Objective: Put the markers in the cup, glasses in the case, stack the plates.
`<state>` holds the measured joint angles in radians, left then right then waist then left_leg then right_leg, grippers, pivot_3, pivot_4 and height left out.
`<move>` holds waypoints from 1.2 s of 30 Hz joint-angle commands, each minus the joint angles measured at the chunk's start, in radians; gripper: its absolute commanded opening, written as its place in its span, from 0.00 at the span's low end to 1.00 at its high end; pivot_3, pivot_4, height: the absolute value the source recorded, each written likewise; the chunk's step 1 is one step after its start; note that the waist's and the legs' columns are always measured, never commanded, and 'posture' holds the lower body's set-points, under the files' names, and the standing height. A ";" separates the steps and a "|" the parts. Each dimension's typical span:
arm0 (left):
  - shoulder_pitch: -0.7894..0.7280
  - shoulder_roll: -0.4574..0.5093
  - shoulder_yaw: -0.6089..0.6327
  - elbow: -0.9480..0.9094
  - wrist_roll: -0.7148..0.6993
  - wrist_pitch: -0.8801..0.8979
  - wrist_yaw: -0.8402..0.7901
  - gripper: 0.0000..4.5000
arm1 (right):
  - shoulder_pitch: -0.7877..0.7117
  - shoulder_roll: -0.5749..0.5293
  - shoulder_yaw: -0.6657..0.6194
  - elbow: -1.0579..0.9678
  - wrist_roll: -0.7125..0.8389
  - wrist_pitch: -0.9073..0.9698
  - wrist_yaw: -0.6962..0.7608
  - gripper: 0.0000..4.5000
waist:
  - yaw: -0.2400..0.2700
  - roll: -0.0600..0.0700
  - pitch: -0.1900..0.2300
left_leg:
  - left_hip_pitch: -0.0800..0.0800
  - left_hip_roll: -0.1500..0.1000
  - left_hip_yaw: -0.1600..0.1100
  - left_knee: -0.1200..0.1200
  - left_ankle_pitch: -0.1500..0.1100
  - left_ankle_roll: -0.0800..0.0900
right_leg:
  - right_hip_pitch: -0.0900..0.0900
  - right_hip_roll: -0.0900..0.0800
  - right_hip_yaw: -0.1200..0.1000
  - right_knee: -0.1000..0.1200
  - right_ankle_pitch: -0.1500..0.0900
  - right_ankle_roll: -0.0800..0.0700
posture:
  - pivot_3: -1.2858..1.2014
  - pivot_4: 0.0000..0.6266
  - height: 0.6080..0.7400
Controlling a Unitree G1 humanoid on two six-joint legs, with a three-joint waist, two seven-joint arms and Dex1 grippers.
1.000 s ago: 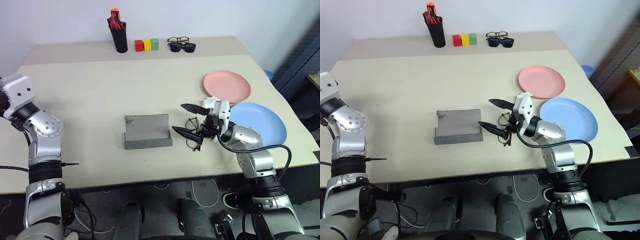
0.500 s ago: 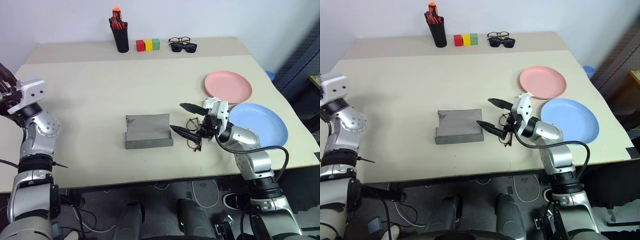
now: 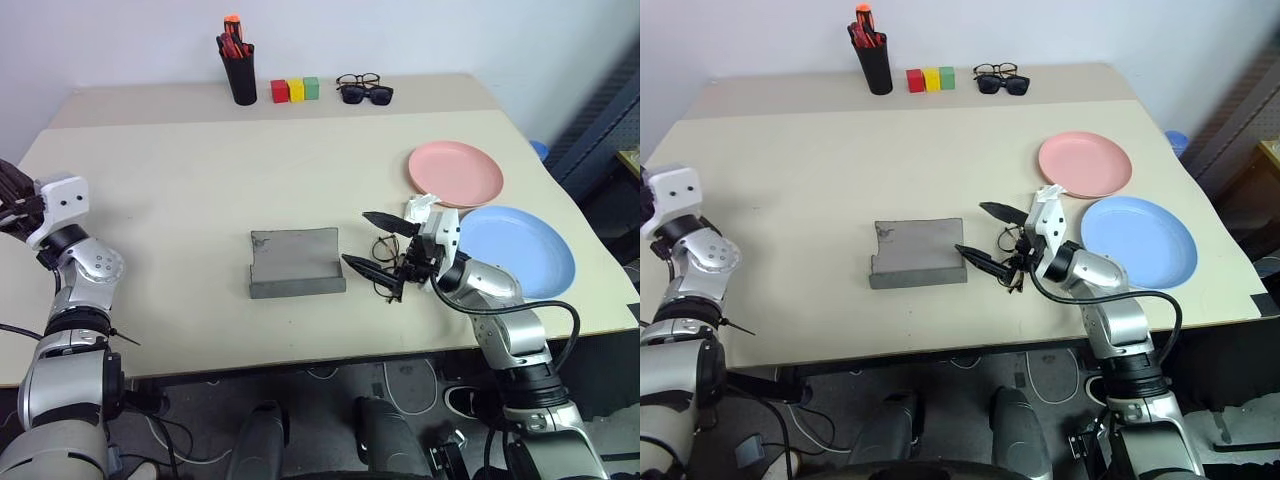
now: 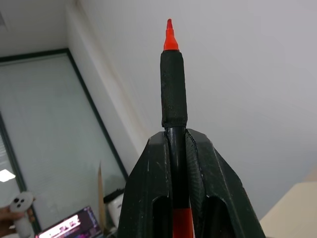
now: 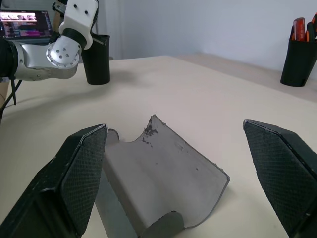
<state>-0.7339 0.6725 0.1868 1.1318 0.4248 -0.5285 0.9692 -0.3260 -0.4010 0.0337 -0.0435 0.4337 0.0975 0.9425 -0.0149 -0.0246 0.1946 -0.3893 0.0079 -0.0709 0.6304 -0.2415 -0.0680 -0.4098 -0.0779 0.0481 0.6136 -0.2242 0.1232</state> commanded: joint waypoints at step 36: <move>0.057 -0.045 -0.026 -0.064 -0.074 -0.038 0.030 1.00 | -0.036 -0.017 -0.032 -0.016 0.010 -0.014 -0.007 1.00 | 0.000 0.000 0.000 | 0.000 0.000 0.000 0.000 0.000 0.000 | 0.000 0.000 0.000 0.000 0.000 0.000 | 0.52 0.24 1.00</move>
<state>-0.6762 0.6179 0.1638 1.1085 0.3592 -0.5400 0.9890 -0.3417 -0.4120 0.0259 -0.0435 0.4347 0.1005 0.9315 -0.0145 -0.0246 0.1946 -0.3893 0.0080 -0.0708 0.6305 -0.2415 -0.0681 -0.4097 -0.0780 0.0482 0.6136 -0.2240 0.1233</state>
